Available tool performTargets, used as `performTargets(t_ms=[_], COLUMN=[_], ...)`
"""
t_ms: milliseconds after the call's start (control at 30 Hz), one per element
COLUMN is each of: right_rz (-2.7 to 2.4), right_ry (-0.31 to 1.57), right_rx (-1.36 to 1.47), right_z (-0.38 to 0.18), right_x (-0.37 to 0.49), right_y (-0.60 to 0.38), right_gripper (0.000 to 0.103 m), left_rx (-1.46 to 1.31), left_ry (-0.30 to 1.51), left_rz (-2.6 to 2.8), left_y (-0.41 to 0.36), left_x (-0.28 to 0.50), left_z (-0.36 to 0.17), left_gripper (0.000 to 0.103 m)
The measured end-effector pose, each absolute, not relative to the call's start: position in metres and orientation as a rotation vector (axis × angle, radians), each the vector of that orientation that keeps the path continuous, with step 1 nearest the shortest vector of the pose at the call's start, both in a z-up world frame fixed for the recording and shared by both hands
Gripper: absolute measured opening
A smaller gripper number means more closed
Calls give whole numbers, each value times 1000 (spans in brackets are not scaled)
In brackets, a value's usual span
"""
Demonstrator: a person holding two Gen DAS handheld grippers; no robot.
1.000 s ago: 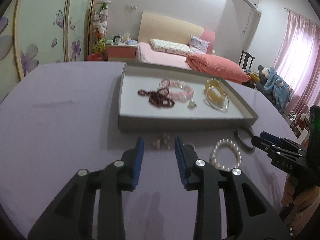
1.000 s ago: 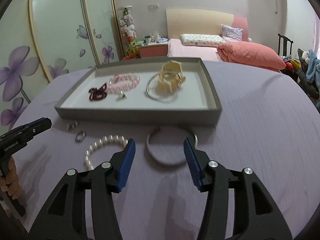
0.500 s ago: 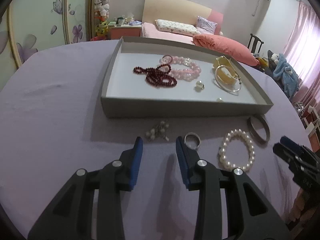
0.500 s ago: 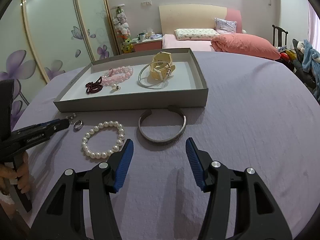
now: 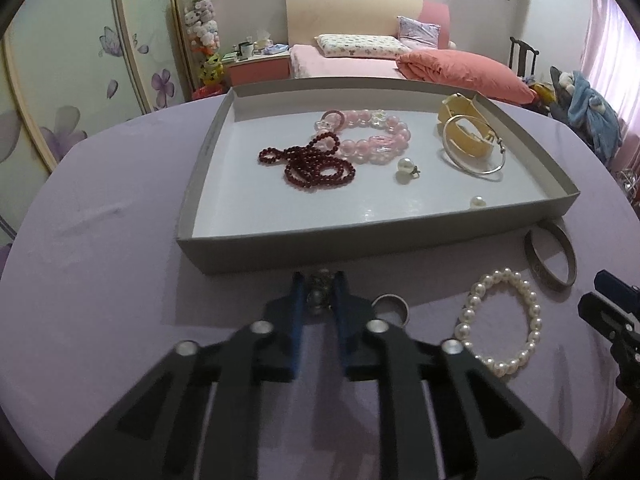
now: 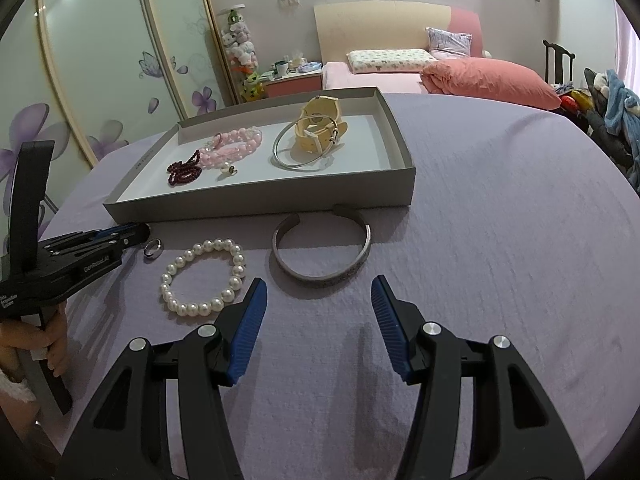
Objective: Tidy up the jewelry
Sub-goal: 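Grasp the small silver stud earrings with the left gripper, then grasp the thick silver cuff bangle with the right gripper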
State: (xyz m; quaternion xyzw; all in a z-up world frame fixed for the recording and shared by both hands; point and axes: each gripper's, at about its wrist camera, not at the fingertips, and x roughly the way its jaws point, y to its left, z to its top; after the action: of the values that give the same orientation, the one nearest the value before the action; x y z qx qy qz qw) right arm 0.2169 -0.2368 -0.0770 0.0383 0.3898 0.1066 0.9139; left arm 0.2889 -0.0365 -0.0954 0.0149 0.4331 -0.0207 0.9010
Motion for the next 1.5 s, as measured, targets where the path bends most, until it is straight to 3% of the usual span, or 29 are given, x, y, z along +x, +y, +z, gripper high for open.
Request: performTargets(t_ms=[267,533,833,1267,1333,1500], right_rz=[220,196,173,161,168,176], right_ry=[817,850,892,898,893,891], right_rx=[87,64,-6,-36,-42,-29], right_z=[-79,-82,-87,-86,-86,-84], right_x=[217,231,251,268,267,263], right_y=[-238,-235,-224,-220,-219,-221], right_gripper=[56,71,77,76,67,67], left_rx=[-93,-187,-207,-212,-212,-216], left_ry=[873,786,766,772,772,770], left_rz=[-99,-109,-124,-135,-135,-136], left_y=[-8,34,41,39,39,39], left_x=[276,242,229,229,229,229], left_z=[-92,-70,-63,-69,-70,-70], left_gripper=[10,10,10,10,10,10])
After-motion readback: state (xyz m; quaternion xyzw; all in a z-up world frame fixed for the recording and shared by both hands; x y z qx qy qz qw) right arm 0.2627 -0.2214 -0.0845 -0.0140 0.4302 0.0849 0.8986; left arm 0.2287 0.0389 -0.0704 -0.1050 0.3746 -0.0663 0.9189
